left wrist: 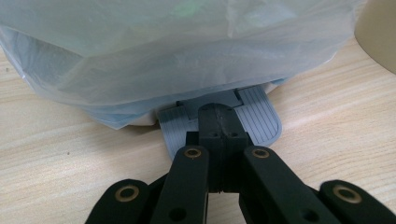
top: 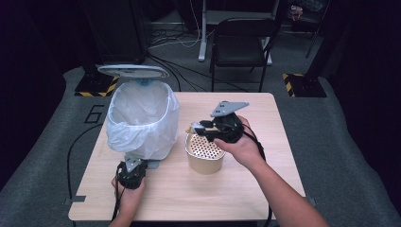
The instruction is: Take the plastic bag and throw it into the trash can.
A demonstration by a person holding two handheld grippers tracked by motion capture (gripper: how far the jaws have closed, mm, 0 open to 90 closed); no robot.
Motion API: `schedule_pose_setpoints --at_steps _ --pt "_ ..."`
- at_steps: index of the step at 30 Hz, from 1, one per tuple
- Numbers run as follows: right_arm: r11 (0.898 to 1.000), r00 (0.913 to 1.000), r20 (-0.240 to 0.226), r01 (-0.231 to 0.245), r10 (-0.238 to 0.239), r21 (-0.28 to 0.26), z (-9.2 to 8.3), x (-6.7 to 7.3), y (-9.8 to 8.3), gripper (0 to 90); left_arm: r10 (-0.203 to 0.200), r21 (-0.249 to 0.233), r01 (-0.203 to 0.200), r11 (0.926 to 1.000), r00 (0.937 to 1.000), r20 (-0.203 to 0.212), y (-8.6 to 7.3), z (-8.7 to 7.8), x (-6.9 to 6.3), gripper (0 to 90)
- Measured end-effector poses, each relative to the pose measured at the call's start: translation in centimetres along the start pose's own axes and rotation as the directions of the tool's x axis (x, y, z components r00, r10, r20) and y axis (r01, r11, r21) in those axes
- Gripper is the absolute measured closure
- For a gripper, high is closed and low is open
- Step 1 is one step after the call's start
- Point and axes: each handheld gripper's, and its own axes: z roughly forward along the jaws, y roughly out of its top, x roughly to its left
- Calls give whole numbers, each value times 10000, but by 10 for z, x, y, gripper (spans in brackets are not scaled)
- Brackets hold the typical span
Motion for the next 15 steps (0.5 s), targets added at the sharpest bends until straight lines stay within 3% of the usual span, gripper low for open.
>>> schedule_pose_setpoints --at_steps 1,2,7,8,9,10,11,13,14,15 --pt "10000 10000 -5 75 -75 -32 4 1 7 665 181 22 -181 9998 9998 -43 0 0 1 900" --pt "9995 9995 -78 314 -314 -16 10 1 17 665 42 1 -42 10000 10000 0 0 0 0 900" --pt "9986 9985 -190 515 -514 78 24 7 37 665 68 37 -68 10000 10000 -16 0 0 1 900" --pt "9985 9983 -220 546 -544 57 26 9 41 665 488 78 -486 9988 9987 -176 1 -1 3 900" --pt "9982 9979 -237 603 -602 21 31 11 50 665 207 49 -207 9998 9998 -57 0 0 1 900" --pt "9982 9979 -237 603 -602 21 31 11 50 665 207 49 -207 9998 9998 -57 0 0 1 900" --pt "9981 9977 -276 612 -613 -72 34 14 58 665 484 80 -482 9988 9987 -169 1 -1 3 900" --pt "9981 9976 -305 614 -617 -108 35 15 62 665 576 41 -575 9983 9979 -306 1 -1 3 900" --pt "9978 9973 -323 652 -656 -145 37 16 65 665 462 120 -460 9989 9988 -141 1 -1 3 900" --pt "9975 9971 -322 686 -692 -177 40 19 71 665 104 93 -103 9999 9999 -50 0 0 0 900"
